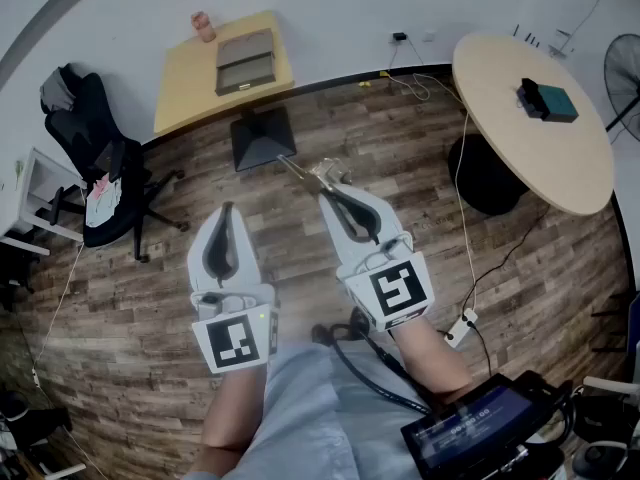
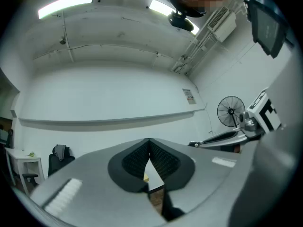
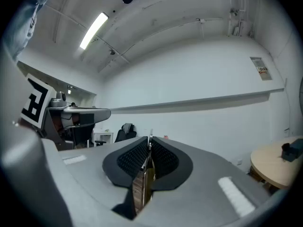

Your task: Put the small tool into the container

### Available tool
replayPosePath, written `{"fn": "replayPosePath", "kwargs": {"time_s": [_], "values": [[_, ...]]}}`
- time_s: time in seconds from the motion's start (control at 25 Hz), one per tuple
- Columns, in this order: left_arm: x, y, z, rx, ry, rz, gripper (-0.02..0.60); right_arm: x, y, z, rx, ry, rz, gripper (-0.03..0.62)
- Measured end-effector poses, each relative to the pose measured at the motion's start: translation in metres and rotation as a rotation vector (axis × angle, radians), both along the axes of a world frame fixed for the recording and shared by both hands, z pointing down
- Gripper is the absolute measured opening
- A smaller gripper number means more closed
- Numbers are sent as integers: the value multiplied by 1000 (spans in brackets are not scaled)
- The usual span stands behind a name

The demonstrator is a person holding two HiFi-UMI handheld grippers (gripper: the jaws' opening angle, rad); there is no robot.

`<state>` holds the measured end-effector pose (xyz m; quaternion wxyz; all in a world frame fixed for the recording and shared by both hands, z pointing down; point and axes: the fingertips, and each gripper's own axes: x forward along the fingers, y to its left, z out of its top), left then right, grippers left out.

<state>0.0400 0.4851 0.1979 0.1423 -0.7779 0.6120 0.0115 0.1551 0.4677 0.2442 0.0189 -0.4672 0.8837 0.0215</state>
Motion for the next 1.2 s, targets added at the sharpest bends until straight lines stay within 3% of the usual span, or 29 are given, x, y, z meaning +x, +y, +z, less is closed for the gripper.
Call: {"fn": "replayPosePath", "kwargs": {"time_s": [0.68,0.96,1.2], "values": [[41,-13,24,-82,-2,-44,9,61,-22,25,-54,-33,4,28],[15,-43,47,-131,30,-92,9,52,-62,50,-112,-7,12,28],[-34,-104,67,-165,75,-120,9,-4,-119,71,-153,21,-32,28]]}}
